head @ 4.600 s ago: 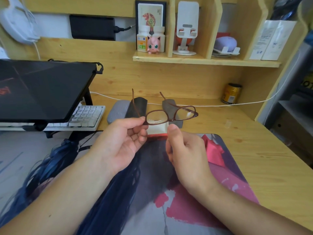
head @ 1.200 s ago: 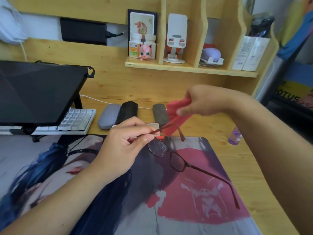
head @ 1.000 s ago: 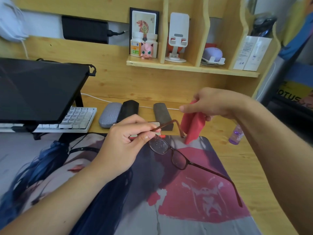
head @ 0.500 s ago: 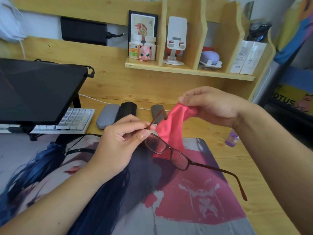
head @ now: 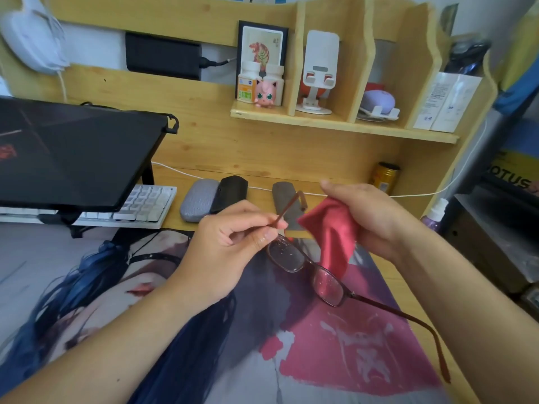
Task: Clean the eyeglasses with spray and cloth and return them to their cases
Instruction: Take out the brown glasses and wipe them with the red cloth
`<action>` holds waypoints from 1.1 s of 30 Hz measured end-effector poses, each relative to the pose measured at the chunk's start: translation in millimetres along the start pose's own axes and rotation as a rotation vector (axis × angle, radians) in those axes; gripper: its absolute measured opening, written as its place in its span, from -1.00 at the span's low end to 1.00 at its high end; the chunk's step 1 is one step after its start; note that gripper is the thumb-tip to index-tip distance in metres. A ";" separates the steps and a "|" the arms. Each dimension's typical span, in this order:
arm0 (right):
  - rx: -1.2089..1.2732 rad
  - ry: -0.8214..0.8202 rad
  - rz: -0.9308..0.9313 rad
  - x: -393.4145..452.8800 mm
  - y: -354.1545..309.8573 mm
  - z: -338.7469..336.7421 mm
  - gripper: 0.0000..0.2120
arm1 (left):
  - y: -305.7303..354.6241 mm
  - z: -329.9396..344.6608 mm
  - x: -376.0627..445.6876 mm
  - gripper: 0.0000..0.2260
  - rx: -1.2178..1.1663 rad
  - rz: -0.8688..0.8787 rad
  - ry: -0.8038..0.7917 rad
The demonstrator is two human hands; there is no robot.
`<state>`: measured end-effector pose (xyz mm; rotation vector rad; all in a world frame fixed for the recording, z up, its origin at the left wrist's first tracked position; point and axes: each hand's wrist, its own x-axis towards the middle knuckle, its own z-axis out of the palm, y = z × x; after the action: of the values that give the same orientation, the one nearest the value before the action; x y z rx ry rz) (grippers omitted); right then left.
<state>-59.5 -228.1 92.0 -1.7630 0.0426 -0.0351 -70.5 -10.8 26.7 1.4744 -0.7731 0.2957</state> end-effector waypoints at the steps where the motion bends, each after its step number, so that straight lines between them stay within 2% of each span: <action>1: 0.027 -0.045 -0.004 -1.9 1.5 3.3 -0.60 | -0.6 0.5 -0.2 -0.85 -0.007 -0.006 -0.004; 6: 0.152 -0.316 -0.038 -9.0 18.7 20.0 -0.62 | -6.9 -0.8 -0.7 -0.84 0.009 -0.027 -0.009; 9: 0.259 -0.483 -0.017 -12.6 30.9 18.3 -0.52 | -8.9 -1.9 0.2 -0.80 0.028 -0.042 -0.002; 10: 0.257 -0.546 -0.027 -15.3 32.3 15.5 -0.56 | -10.9 -1.6 0.6 -0.81 0.038 -0.043 -0.003; 12: 0.248 -0.638 -0.071 -20.0 34.7 9.5 -0.78 | -13.8 -0.8 0.8 -0.85 0.027 -0.053 -0.005; 15: 0.206 -0.607 -0.104 -24.1 34.1 7.0 -0.88 | -12.1 0.4 0.6 -0.86 -0.001 -0.049 -0.015; 18: 0.097 -0.482 -0.124 -20.2 38.7 13.7 -0.74 | -7.3 -0.1 0.6 -0.82 0.070 -0.018 -0.043; 21: 0.044 -0.453 -0.065 -21.2 40.1 20.4 -0.76 | -8.6 -2.0 0.7 -0.84 0.075 -0.001 -0.048; 27: -0.101 -0.613 0.020 -32.1 31.4 20.2 -0.84 | -5.2 -1.4 -0.4 -0.84 0.094 0.012 -0.063; 30: -0.044 -0.701 0.056 -34.5 31.6 22.3 -0.76 | -4.2 0.1 -1.4 -0.87 0.089 -0.012 -0.062; 33: 0.024 -0.671 0.079 -33.3 37.0 24.7 -0.72 | -3.9 -0.2 -1.3 -0.86 0.095 -0.026 -0.071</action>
<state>-92.0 -209.3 51.0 -1.6692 -0.3730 0.6071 -69.0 -10.8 22.9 1.5899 -0.8055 0.2645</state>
